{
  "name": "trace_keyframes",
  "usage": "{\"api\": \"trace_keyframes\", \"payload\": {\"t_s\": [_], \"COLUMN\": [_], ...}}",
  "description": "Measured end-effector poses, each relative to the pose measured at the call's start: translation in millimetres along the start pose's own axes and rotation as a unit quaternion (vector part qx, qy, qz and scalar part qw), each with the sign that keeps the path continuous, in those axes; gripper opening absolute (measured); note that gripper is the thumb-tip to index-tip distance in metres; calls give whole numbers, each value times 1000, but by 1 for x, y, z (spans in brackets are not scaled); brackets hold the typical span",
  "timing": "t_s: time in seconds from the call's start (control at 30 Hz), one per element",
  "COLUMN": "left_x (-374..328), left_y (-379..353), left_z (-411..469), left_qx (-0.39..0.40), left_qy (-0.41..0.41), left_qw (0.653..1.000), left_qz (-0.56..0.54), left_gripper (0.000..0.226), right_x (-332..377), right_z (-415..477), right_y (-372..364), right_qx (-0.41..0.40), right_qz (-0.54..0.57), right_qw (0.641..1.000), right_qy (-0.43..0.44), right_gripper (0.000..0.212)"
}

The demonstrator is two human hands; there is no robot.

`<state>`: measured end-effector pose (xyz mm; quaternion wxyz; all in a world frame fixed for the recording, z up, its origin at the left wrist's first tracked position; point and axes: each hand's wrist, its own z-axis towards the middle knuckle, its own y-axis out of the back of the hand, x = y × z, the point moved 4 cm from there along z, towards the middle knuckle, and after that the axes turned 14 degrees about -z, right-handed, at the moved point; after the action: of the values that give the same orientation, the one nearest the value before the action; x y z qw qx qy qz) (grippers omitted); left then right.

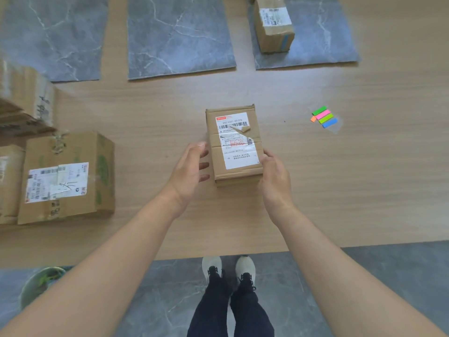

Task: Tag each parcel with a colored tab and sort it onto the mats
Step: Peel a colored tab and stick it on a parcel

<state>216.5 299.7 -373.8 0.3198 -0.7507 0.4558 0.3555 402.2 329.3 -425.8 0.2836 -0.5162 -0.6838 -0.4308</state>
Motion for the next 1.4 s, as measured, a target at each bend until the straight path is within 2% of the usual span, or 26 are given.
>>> {"api": "trace_keyframes", "payload": {"t_s": [0.07, 0.17, 0.3, 0.43, 0.57, 0.7, 0.8, 0.9, 1.03, 1.23, 1.4], "left_x": [-11, -36, -63, -60, -39, -12, 11, 30, 43, 43, 49], "left_y": [-5, -22, -71, -133, -189, -233, -251, -261, -269, -282, -287], "left_z": [5, 15, 24, 43, 72, 103, 125, 142, 158, 161, 163], "left_qx": [-8, 13, 80, 154, 176, 194, 179, 167, 161, 178, 194], "left_qy": [-22, -79, -115, -75, -40, -35, -52, -58, -64, -145, -204], "left_qw": [1000, 996, 989, 985, 983, 976, 965, 945, 939, 889, 838], "left_qz": [14, 43, 50, 29, 41, 94, 184, 274, 298, 396, 467], "left_gripper": [33, 50, 54, 53, 58, 59, 35, 46, 56, 62, 56], "right_x": [4, 14, 21, 19, 9, -2, -7, -10, -9, -4, 0], "right_z": [5, 16, 36, 70, 115, 161, 193, 220, 247, 263, 264], "right_y": [12, 41, 85, 133, 175, 203, 210, 208, 200, 202, 205], "right_qx": [-45, -101, -150, -196, -215, -188, -148, -96, -54, -21, -1], "right_qz": [-5, 4, -5, -17, -46, -154, -216, -265, -326, -356, -384], "right_qw": [999, 995, 988, 980, 975, 968, 961, 952, 935, 931, 920], "right_qy": [-7, 2, 21, 32, 42, 59, 88, 122, 131, 75, 79], "right_gripper": [40, 31, 22, 16, 19, 16, 18, 21, 31, 32, 22]}}
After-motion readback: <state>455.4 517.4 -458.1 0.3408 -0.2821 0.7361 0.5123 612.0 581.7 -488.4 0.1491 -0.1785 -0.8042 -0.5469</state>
